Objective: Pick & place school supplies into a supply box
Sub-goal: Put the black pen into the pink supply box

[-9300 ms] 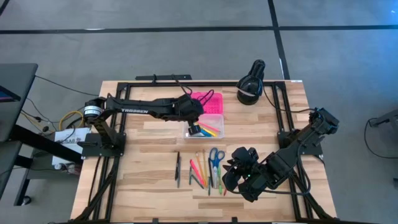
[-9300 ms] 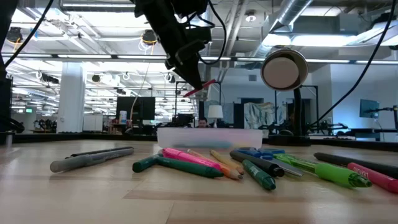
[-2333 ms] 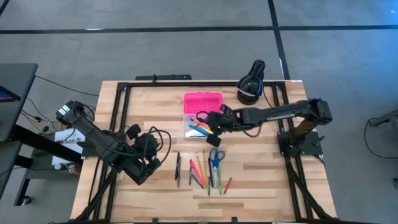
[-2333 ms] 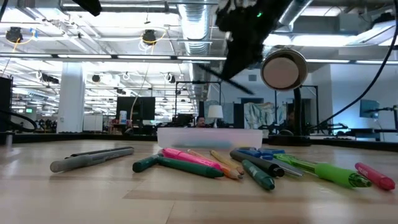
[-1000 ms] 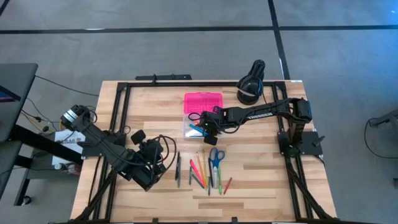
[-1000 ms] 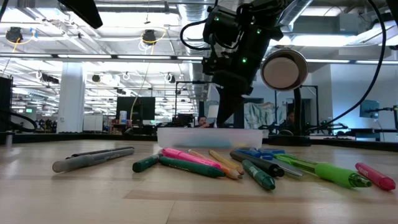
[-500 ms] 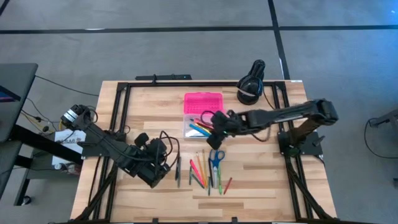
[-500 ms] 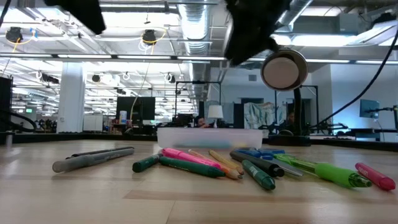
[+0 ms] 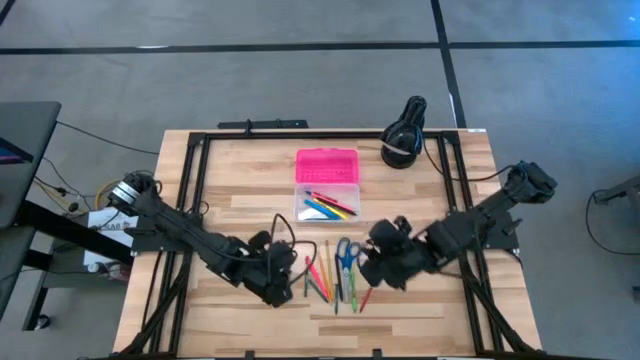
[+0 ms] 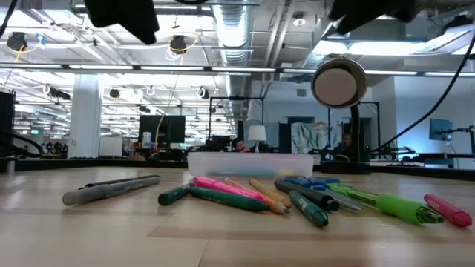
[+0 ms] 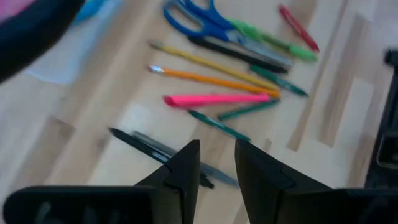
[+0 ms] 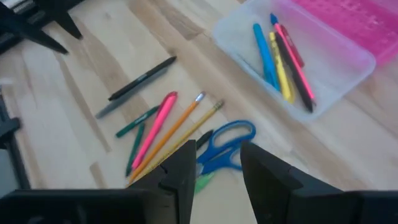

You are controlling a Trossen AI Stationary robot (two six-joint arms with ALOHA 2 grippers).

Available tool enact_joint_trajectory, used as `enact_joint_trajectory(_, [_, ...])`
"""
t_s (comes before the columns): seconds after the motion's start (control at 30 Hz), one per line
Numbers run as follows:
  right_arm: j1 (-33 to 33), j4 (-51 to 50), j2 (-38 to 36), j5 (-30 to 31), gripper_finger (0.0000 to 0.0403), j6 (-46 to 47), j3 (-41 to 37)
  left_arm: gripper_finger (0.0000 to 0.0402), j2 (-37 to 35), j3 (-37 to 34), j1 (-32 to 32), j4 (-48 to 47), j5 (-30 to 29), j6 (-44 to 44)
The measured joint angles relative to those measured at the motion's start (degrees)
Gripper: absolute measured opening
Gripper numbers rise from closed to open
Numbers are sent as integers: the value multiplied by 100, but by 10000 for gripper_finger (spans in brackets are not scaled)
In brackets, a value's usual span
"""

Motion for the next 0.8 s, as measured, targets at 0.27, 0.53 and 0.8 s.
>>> enact_joint_trajectory(0.27, [936,-427,6,649,118,1172,0,96,281,-9,-4,525,543,1345])
enact_joint_trajectory(0.53, [1472,-458,127,888,118,1747,-2,96,278,-7,-12,37,244,2218])
enact_joint_trajectory(0.8, [1748,-673,155,1054,118,2247,-2,96,577,-9,491,-1575,490,-275])
